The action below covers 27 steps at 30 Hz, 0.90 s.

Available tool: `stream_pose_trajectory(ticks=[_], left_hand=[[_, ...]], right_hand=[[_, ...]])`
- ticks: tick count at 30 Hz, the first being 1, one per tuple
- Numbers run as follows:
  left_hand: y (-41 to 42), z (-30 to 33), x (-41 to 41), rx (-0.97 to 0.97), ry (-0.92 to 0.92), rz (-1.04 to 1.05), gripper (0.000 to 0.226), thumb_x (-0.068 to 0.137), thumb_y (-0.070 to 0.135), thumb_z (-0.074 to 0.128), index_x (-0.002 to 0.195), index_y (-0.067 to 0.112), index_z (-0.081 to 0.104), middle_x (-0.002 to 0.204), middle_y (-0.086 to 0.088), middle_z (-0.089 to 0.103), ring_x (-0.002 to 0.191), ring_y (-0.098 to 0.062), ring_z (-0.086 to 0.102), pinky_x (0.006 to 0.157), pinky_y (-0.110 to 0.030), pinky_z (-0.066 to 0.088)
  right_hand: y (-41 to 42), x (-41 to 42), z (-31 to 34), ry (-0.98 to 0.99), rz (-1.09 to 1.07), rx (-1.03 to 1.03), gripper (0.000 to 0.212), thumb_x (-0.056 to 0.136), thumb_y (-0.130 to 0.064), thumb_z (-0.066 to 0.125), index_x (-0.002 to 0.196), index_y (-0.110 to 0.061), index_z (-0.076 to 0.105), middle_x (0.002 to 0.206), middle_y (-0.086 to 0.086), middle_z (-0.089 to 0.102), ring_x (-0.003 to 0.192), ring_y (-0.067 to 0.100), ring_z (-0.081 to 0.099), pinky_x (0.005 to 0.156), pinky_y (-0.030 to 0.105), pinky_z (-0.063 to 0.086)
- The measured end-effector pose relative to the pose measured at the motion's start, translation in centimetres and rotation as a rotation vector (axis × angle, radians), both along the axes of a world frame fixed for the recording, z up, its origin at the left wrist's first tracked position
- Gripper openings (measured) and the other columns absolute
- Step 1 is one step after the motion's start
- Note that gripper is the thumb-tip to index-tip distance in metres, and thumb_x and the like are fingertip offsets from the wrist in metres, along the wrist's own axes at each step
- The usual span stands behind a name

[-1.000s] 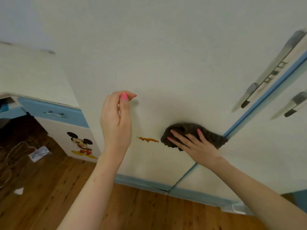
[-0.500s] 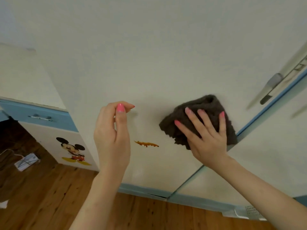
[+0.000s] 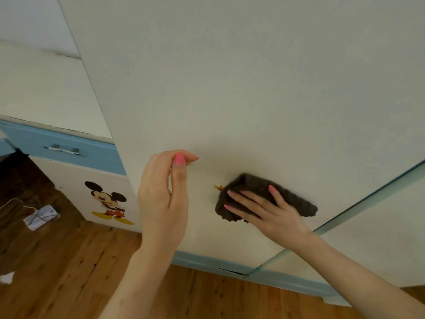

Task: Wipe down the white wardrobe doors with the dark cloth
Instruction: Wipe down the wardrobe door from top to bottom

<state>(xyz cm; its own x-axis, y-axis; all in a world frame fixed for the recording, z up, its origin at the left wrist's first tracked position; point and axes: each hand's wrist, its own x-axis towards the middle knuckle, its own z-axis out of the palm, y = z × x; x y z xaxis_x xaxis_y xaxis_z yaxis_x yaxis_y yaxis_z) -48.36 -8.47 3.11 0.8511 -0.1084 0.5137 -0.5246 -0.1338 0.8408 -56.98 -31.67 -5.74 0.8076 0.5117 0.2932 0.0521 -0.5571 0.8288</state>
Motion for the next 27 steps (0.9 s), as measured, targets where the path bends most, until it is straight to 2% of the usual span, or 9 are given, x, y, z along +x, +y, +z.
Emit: stream_pose_trajectory(ticks=[4, 7, 10, 12, 15, 18, 20, 23, 27], left_hand=[[0.4, 0.0, -0.1, -0.004, 0.044, -0.01, 0.028, 0.097, 0.03, 0.031, 0.097, 0.026, 0.059, 0.095, 0.012, 0.061, 0.094, -0.002, 0.056, 0.081, -0.018, 0.043], [0.5, 0.3, 0.0, -0.017, 0.052, -0.002, 0.028, 0.096, 0.03, 0.031, 0.097, 0.025, 0.059, 0.093, 0.011, 0.061, 0.092, 0.0, 0.055, 0.079, -0.01, 0.039], [0.9, 0.2, 0.2, -0.03, 0.063, -0.013, 0.029, 0.097, 0.03, 0.032, 0.096, 0.024, 0.06, 0.094, 0.009, 0.062, 0.093, -0.001, 0.056, 0.079, -0.012, 0.04], [1.3, 0.0, 0.5, -0.022, 0.063, -0.029, 0.029, 0.097, 0.029, 0.032, 0.096, 0.023, 0.061, 0.094, 0.007, 0.063, 0.094, -0.003, 0.057, 0.08, -0.015, 0.042], [2.1, -0.4, 0.9, 0.008, 0.063, -0.052, 0.028, 0.096, 0.032, 0.031, 0.096, 0.028, 0.059, 0.095, 0.012, 0.062, 0.095, -0.002, 0.057, 0.08, -0.013, 0.042], [2.8, -0.6, 1.5, 0.049, 0.051, -0.065, 0.026, 0.095, 0.034, 0.031, 0.096, 0.033, 0.057, 0.096, 0.014, 0.061, 0.096, -0.003, 0.057, 0.079, -0.011, 0.041], [3.0, -0.5, 1.7, 0.04, 0.069, -0.067, 0.024, 0.095, 0.034, 0.032, 0.095, 0.037, 0.055, 0.096, 0.015, 0.062, 0.097, -0.004, 0.057, 0.08, -0.013, 0.042], [2.7, -0.1, 2.2, 0.006, 0.078, -0.056, 0.025, 0.096, 0.032, 0.033, 0.096, 0.032, 0.058, 0.095, 0.011, 0.063, 0.095, -0.006, 0.058, 0.08, -0.017, 0.044], [2.4, 0.5, 2.5, -0.038, 0.083, -0.044, 0.026, 0.096, 0.03, 0.033, 0.094, 0.031, 0.059, 0.092, 0.009, 0.063, 0.091, -0.005, 0.058, 0.077, -0.014, 0.043]], right_hand=[[2.4, 2.2, 5.9, -0.314, 0.122, 0.343, 0.06, 0.089, -0.01, 0.054, 0.144, -0.03, 0.039, 0.154, 0.003, 0.027, 0.145, 0.019, 0.018, 0.116, 0.051, 0.009], [4.5, 4.1, 7.5, -0.444, 0.119, 0.421, 0.059, 0.088, -0.028, 0.063, 0.143, -0.03, 0.04, 0.15, 0.004, 0.035, 0.145, 0.022, 0.019, 0.114, 0.056, 0.012], [4.9, 4.7, 4.2, -0.285, 0.112, 0.275, 0.055, 0.093, -0.04, 0.052, 0.145, -0.03, 0.037, 0.154, 0.0, 0.028, 0.146, 0.023, 0.011, 0.116, 0.054, 0.001], [4.0, 4.3, 0.4, -0.037, 0.106, 0.042, 0.059, 0.092, -0.038, 0.051, 0.147, -0.025, 0.033, 0.156, -0.001, 0.022, 0.146, 0.027, 0.005, 0.116, 0.054, -0.009], [3.4, 3.1, -4.5, 0.32, 0.055, -0.301, 0.074, 0.089, -0.028, 0.054, 0.149, -0.009, 0.016, 0.157, 0.012, 0.007, 0.144, 0.031, -0.004, 0.111, 0.059, -0.019], [3.4, 3.0, -4.4, 0.325, 0.033, -0.319, 0.089, 0.078, -0.022, 0.068, 0.149, -0.01, 0.016, 0.157, 0.013, 0.005, 0.143, 0.035, -0.007, 0.112, 0.057, -0.018], [3.1, 3.3, -1.8, 0.244, 0.103, -0.233, 0.088, 0.073, -0.015, 0.072, 0.148, -0.015, 0.025, 0.157, 0.01, 0.014, 0.144, 0.032, -0.003, 0.115, 0.053, -0.014], [3.4, 4.3, 4.4, -0.044, 0.208, 0.038, 0.061, 0.09, -0.011, 0.053, 0.146, -0.025, 0.035, 0.156, 0.005, 0.023, 0.147, 0.024, 0.008, 0.117, 0.051, -0.002], [6.1, 6.8, 10.4, -0.485, 0.205, 0.345, 0.055, 0.087, -0.028, 0.062, 0.139, -0.033, 0.046, 0.147, 0.009, 0.038, 0.146, 0.022, 0.017, 0.113, 0.057, 0.009]])
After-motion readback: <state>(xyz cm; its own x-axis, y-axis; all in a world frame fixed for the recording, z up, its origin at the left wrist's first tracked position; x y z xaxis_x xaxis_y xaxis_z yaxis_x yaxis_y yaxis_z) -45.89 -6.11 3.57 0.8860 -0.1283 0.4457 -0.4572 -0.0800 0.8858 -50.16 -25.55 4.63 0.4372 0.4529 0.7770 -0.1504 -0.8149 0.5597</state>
